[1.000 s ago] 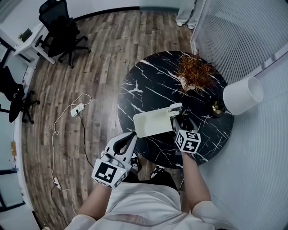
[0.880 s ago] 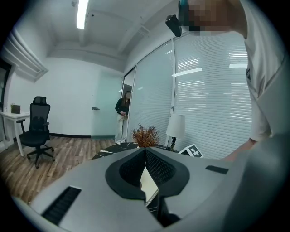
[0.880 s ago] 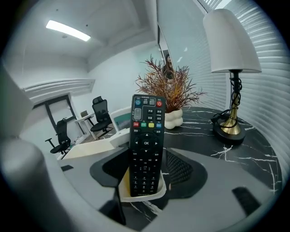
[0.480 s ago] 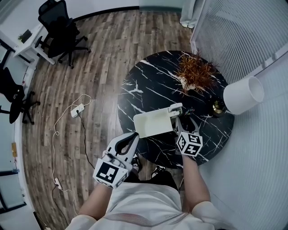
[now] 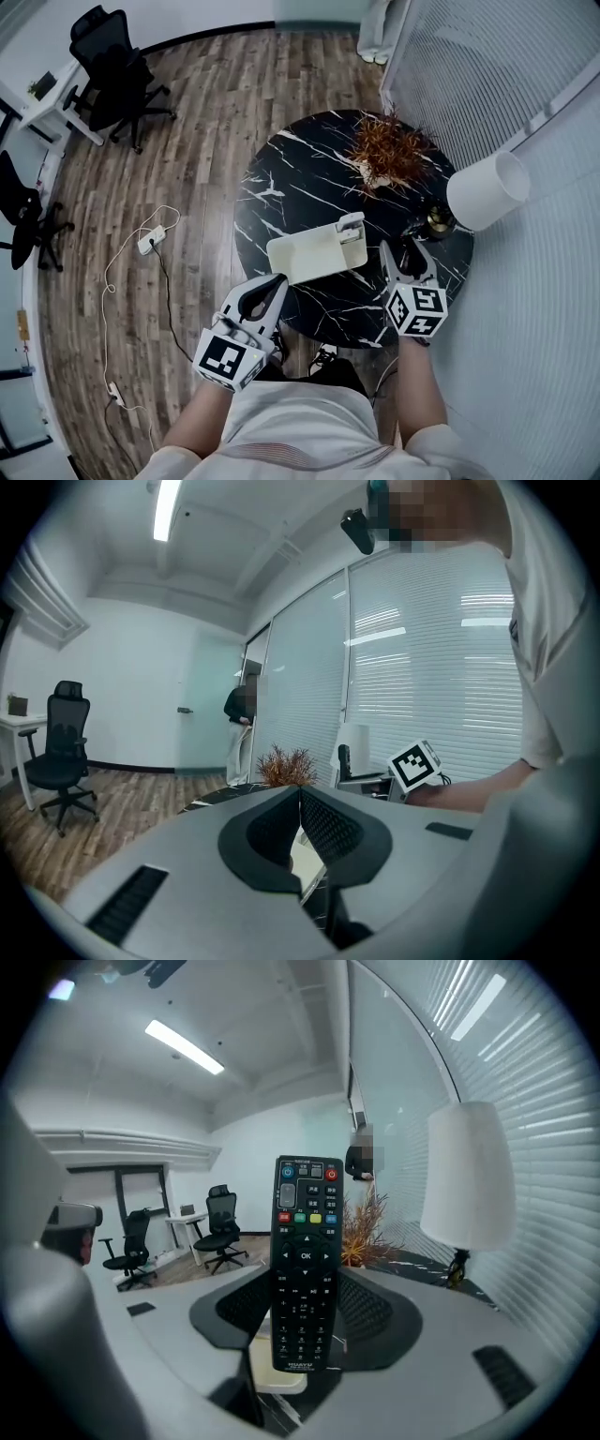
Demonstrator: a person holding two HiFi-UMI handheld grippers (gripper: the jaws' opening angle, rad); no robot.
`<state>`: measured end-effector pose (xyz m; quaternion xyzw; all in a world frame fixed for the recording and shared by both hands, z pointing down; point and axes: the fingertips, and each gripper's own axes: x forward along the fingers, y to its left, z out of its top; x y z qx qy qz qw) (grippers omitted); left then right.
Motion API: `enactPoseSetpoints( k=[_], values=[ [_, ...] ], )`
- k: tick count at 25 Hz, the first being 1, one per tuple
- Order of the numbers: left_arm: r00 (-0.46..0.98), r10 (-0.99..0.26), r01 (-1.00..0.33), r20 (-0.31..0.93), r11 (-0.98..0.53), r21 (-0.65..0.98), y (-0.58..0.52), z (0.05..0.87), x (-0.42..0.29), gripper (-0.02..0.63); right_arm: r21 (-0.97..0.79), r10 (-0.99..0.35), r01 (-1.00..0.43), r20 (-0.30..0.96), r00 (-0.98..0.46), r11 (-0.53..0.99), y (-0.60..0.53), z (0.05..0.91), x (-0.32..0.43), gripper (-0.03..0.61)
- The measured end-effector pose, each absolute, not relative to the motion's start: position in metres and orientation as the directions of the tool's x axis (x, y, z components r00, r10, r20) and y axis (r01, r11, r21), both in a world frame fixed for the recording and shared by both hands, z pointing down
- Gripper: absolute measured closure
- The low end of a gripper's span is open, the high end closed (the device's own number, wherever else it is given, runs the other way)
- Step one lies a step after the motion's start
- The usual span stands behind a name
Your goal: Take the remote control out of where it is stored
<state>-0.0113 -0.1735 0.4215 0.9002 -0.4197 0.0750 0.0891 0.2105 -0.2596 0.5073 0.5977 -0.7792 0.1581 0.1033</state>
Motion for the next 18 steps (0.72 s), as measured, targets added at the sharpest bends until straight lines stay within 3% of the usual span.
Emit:
enactPoseSetpoints(
  k=[7,12,18],
  values=[
    [0.656,-0.732,-0.754,0.186,-0.648,0.109,-0.168,0.417,0.003,0.603,0.005,-0.778,-0.951,0.576,-0.249,0.308,-0.234,0.522,0.273,0.353],
    [0.660,-0.728,-0.750,0.185,-0.653,0.110,-0.162,0.417,0.014,0.603,0.088,-0.610,-0.923,0.773,-0.174,0.374,-0.225,0.569,0.320,0.354],
    [0.652,-0.733,-0.757,0.194,-0.644,0.112,-0.156,0.424,0.023,0.603,0.156,-0.423,-0.872,0.904,-0.063,0.464,-0.217,0.648,0.361,0.354]
  ],
)
